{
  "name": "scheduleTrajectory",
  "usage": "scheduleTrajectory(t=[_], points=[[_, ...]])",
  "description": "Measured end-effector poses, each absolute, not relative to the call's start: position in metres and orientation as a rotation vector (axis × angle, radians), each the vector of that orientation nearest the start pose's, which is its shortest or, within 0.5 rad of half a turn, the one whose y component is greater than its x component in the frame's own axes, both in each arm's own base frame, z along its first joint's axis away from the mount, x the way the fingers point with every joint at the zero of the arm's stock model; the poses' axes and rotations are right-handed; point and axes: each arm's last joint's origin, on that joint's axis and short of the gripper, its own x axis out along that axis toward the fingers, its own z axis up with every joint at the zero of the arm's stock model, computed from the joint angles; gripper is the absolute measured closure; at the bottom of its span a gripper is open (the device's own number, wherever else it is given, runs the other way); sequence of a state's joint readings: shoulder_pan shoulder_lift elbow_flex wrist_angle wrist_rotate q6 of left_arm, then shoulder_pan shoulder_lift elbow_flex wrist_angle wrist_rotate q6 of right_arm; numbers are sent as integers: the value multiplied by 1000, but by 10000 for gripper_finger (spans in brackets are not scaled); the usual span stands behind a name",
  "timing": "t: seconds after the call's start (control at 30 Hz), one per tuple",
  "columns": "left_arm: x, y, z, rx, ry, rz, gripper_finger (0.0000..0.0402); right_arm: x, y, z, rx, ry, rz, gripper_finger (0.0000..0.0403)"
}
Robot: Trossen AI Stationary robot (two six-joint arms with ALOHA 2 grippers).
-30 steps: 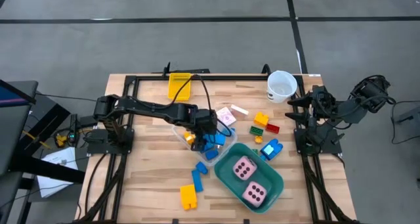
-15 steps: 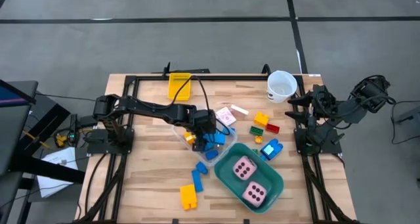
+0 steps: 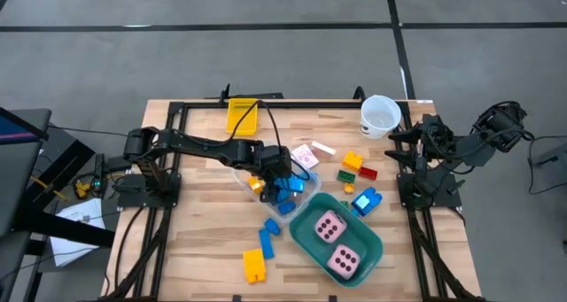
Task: Pick & Place Toys
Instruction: Put the blue game piece into the transparent bin, then put the yellow game pieces into the transparent bin
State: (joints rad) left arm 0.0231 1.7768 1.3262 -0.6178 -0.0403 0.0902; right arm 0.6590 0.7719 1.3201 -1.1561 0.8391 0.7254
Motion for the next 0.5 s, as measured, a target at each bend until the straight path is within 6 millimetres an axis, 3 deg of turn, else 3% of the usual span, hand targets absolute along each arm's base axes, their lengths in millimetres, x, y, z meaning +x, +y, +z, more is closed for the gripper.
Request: scheduleTrajectory(t=[0.5], points=[[361, 9, 238, 83, 1041, 2, 112, 77, 32, 417, 297, 354, -320, 148]])
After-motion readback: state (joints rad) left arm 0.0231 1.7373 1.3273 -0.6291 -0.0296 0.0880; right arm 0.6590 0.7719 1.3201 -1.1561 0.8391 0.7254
